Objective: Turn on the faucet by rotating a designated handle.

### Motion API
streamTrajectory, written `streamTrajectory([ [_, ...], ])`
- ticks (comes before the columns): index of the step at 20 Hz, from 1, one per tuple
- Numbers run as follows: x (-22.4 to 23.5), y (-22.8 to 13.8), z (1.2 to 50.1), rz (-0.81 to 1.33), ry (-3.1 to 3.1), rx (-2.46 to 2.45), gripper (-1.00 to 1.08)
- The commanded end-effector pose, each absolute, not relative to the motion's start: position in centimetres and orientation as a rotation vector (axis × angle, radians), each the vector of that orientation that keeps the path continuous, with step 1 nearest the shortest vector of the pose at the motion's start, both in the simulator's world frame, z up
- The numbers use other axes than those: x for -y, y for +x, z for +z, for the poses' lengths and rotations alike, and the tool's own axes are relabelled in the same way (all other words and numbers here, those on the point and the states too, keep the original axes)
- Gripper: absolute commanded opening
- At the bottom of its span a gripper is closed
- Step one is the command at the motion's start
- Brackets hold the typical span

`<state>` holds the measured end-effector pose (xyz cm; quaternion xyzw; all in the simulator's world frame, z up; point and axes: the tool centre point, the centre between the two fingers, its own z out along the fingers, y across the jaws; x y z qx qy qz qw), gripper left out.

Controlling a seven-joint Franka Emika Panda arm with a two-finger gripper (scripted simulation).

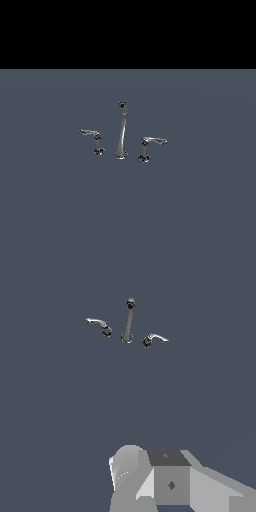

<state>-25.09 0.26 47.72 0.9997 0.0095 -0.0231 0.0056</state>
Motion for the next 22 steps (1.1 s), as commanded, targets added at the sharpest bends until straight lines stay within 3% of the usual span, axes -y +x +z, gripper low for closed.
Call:
streamTrajectory([
  [1, -0.3, -25.1, 47.7, -0.072, 3.129, -0.030, -1.00],
  [22, 0.0, -25.2, 50.2, 0.018, 3.142, 0.048, -1.00],
])
